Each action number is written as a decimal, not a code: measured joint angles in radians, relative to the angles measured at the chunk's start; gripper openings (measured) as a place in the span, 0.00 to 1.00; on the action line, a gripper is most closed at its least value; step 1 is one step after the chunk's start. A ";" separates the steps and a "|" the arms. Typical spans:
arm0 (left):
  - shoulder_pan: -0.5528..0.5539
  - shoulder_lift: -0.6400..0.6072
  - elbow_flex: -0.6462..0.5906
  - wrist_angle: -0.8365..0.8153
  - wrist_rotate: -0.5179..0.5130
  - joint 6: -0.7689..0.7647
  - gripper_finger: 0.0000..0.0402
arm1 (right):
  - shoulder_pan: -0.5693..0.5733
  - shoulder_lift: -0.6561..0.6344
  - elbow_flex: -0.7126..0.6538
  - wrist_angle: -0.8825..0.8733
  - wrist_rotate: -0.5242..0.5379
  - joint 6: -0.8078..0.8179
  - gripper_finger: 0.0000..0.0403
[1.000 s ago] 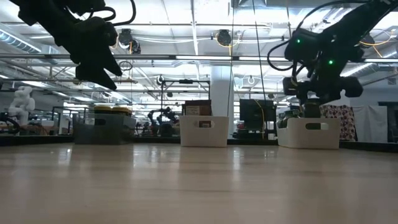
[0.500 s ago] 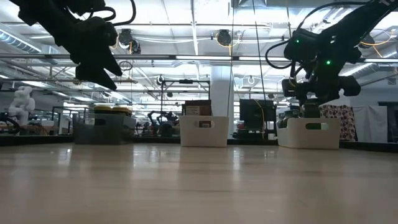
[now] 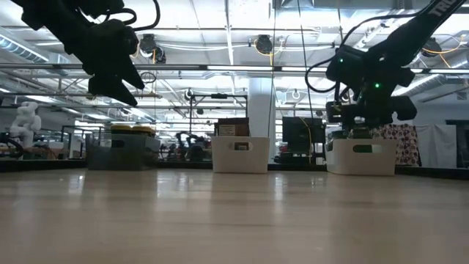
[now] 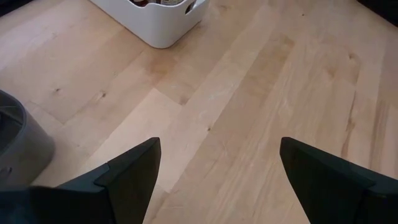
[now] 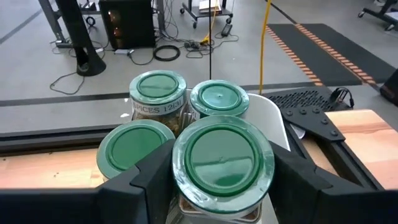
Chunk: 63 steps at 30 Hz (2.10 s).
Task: Sort spices by type
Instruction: Put the green seasoning bottle into the right white bin, then adjust the right white bin to align with the other bins
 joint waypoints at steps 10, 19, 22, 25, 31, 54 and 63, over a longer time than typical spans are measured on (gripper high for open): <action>0.000 0.000 0.000 0.000 0.002 0.004 0.83 | 0.000 -0.032 0.000 -0.010 -0.030 -0.041 0.59; 0.000 0.000 0.000 0.000 0.006 0.009 0.83 | 0.001 -0.095 -0.003 -0.020 -0.086 -0.058 0.70; 0.000 0.000 0.000 0.000 0.006 0.015 0.83 | 0.009 -0.136 -0.003 -0.020 -0.104 -0.086 0.70; 0.000 0.000 0.000 0.000 0.006 0.028 0.83 | 0.026 -0.193 -0.003 -0.019 -0.108 -0.123 0.69; 0.000 0.000 0.000 0.000 0.006 0.049 0.83 | 0.068 -0.316 -0.003 -0.006 -0.097 -0.175 0.67; 0.000 0.000 0.001 0.053 0.025 0.086 0.83 | 0.467 -0.128 0.004 0.532 -0.093 -0.255 0.66; 0.000 0.000 0.001 0.054 0.025 0.088 0.83 | 0.529 0.197 0.138 0.509 -0.088 -0.063 0.66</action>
